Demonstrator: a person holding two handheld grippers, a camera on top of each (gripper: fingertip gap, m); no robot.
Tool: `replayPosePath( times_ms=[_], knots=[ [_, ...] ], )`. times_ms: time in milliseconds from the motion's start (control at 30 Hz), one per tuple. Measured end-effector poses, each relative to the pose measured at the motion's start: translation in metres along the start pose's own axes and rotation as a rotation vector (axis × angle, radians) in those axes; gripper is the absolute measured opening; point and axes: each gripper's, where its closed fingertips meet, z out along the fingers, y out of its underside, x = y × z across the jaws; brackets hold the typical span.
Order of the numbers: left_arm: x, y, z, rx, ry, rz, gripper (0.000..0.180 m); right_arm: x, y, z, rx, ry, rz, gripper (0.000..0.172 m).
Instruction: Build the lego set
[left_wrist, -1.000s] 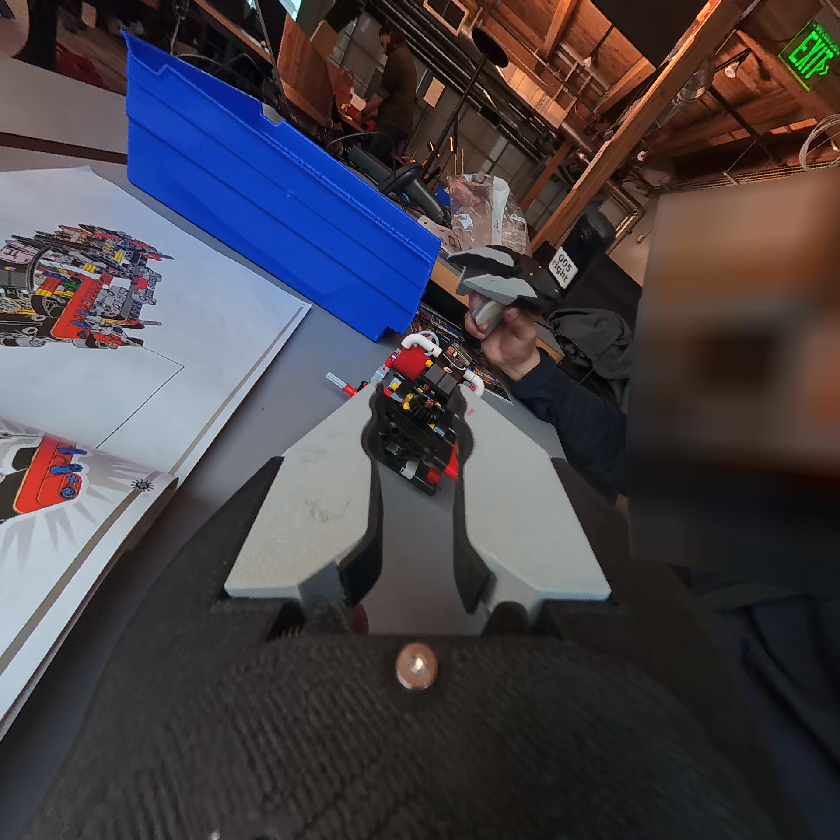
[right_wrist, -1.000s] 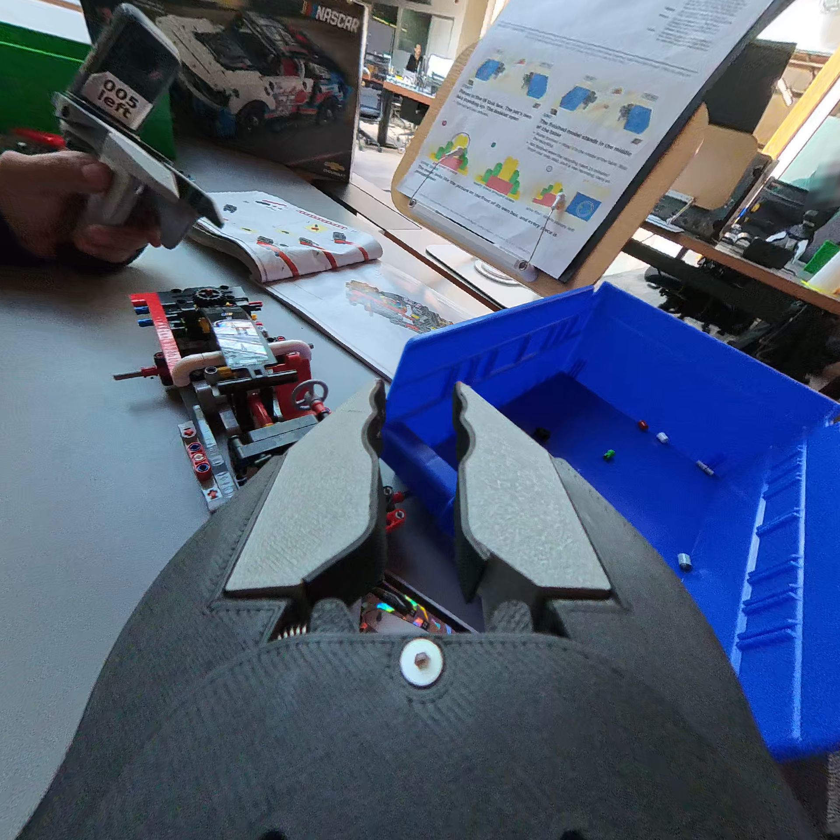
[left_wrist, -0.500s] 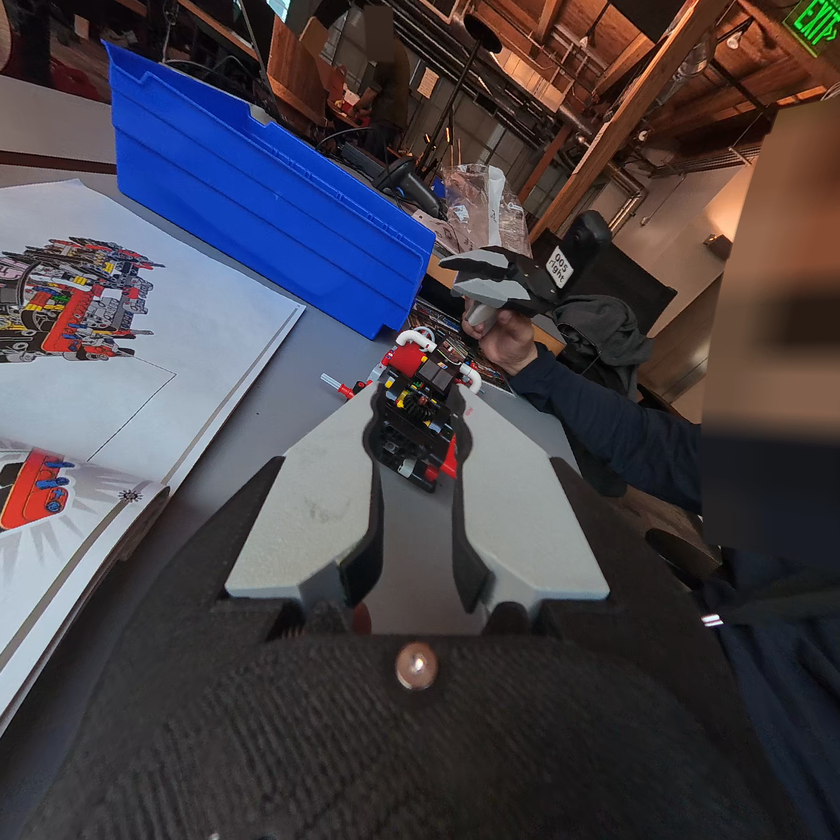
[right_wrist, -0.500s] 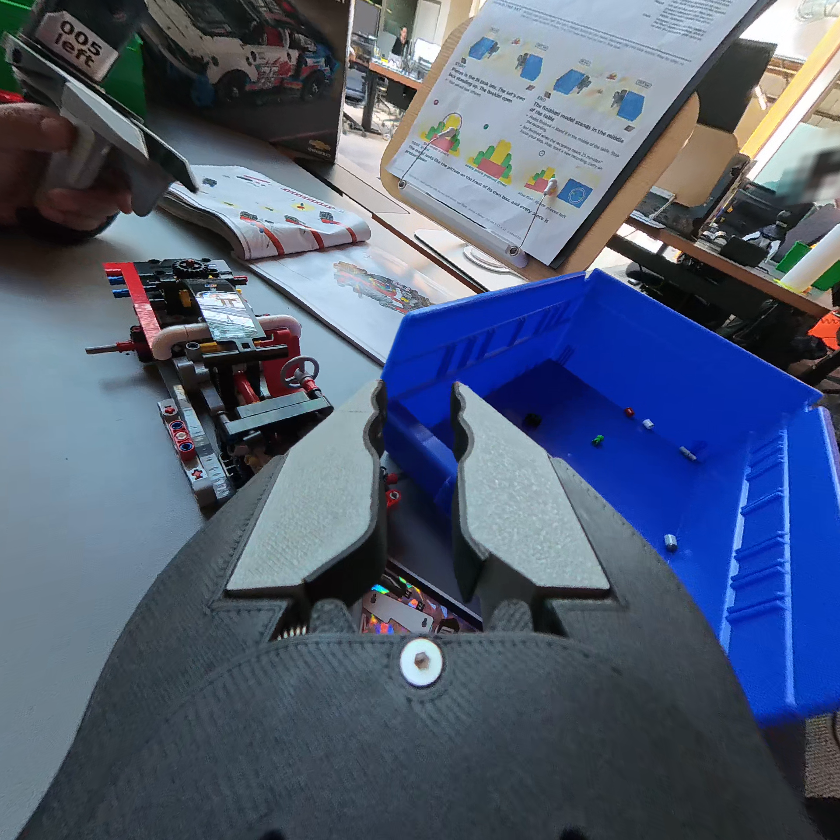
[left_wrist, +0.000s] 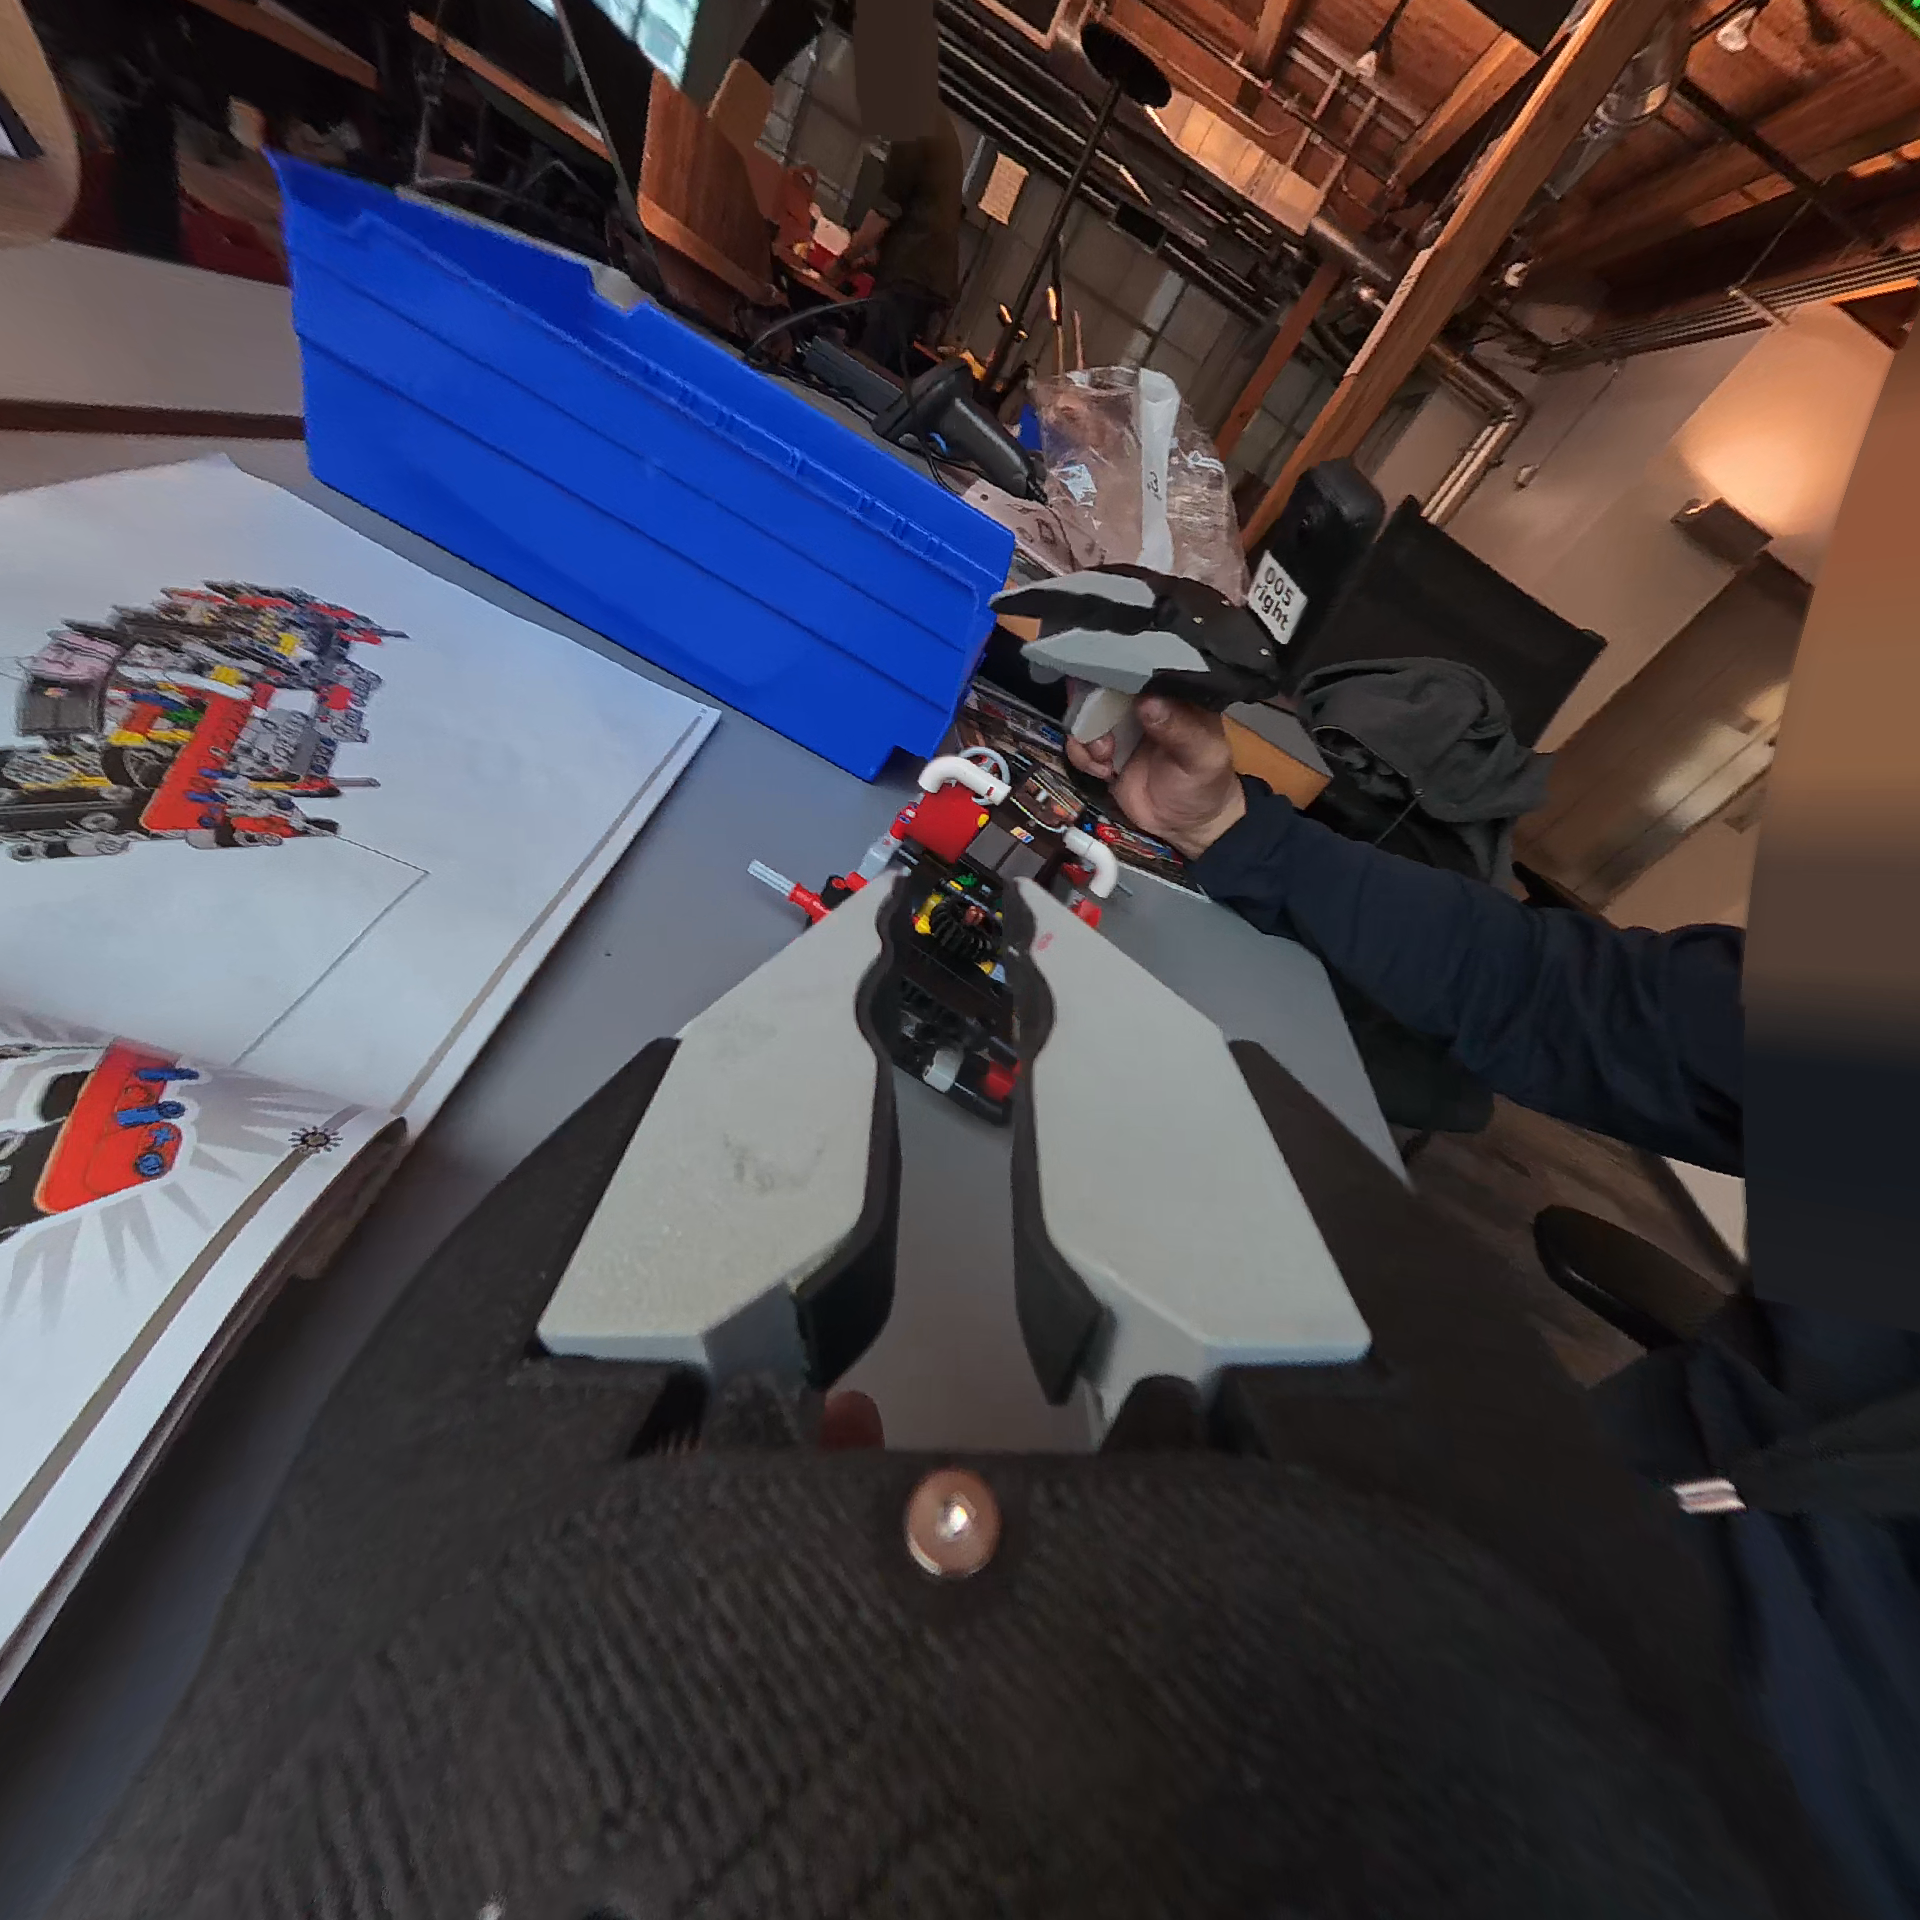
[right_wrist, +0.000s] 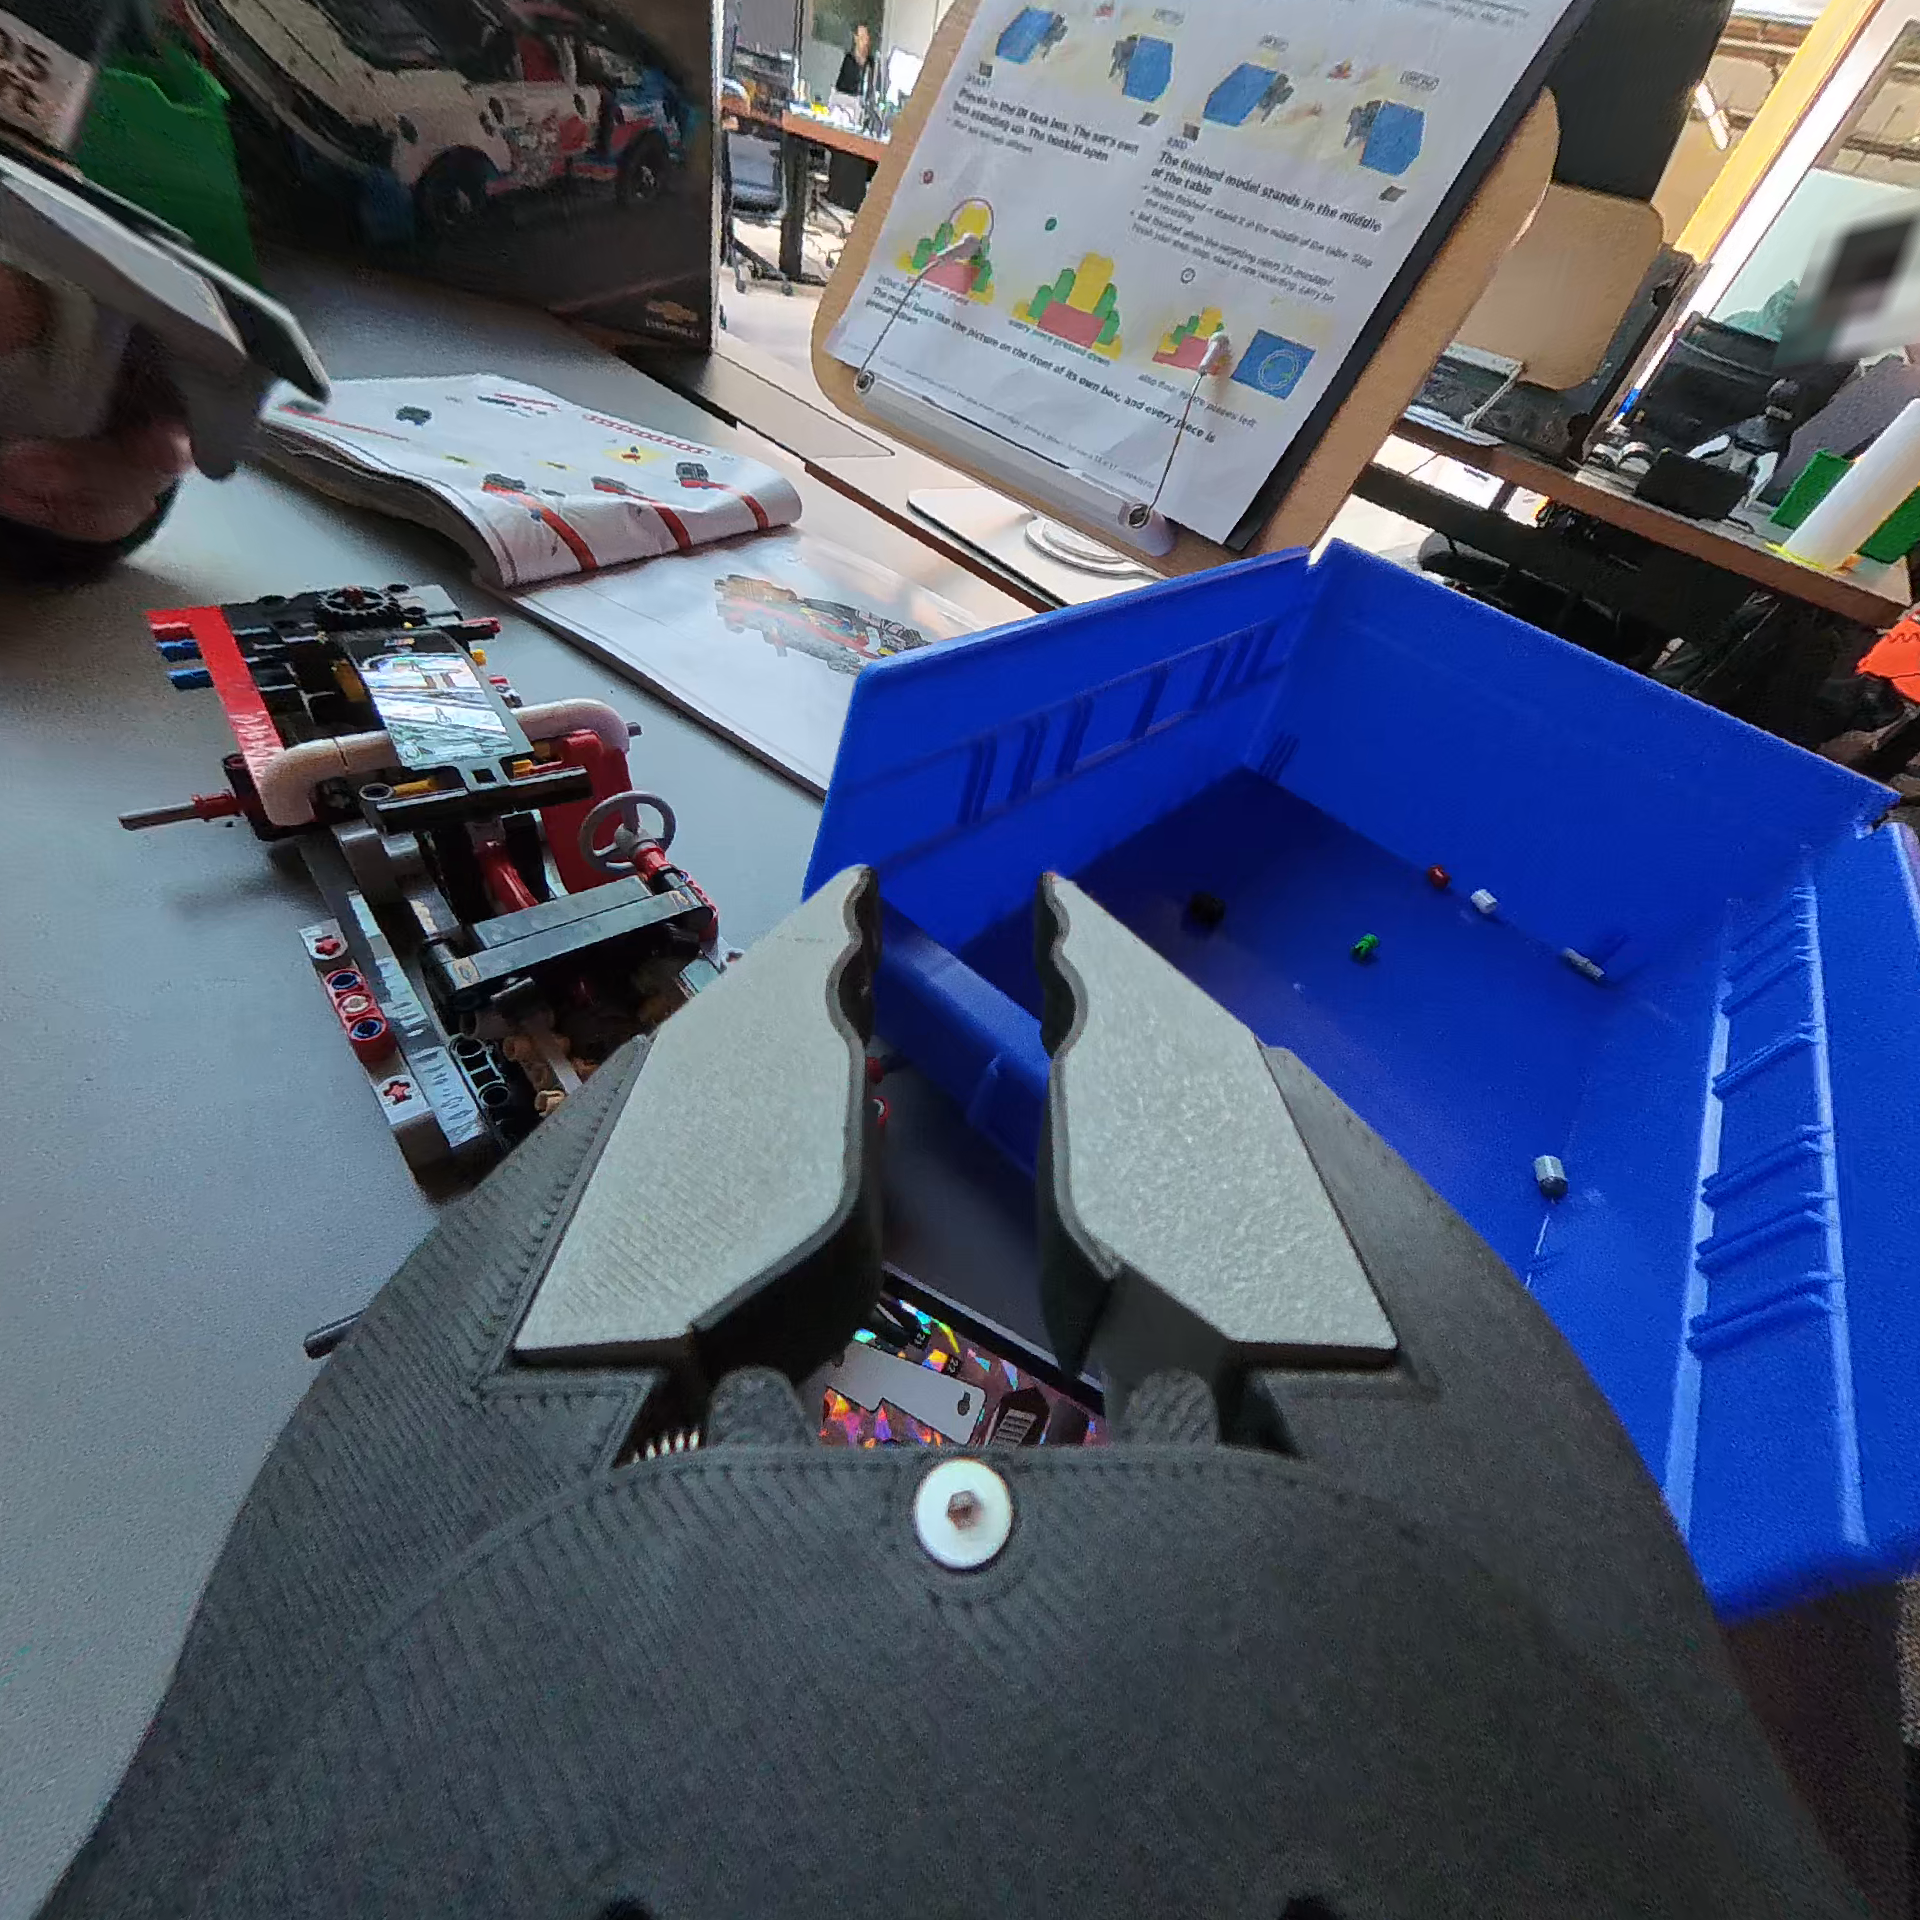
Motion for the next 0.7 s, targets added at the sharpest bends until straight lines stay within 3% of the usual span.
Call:
replayPosePath(
  times_ms=[200, 500, 700],
  knots=[
    [0.008, -0.005, -0.003, 0.043, -0.022, 0.061, 0.009, -0.001, 0.0, 0.004, -0.025, 0.033, -0.052, 0.027],
    [0.018, 0.0, 0.003, 0.005, 0.039, 0.071, 0.004, 0.016, -0.039, -0.004, 0.153, 0.119, 0.032, 0.022],
    [0.024, 0.005, 0.006, -0.014, 0.079, 0.038, 0.003, 0.018, -0.036, 0.0, 0.148, 0.117, 0.038, 0.019]
  ],
)
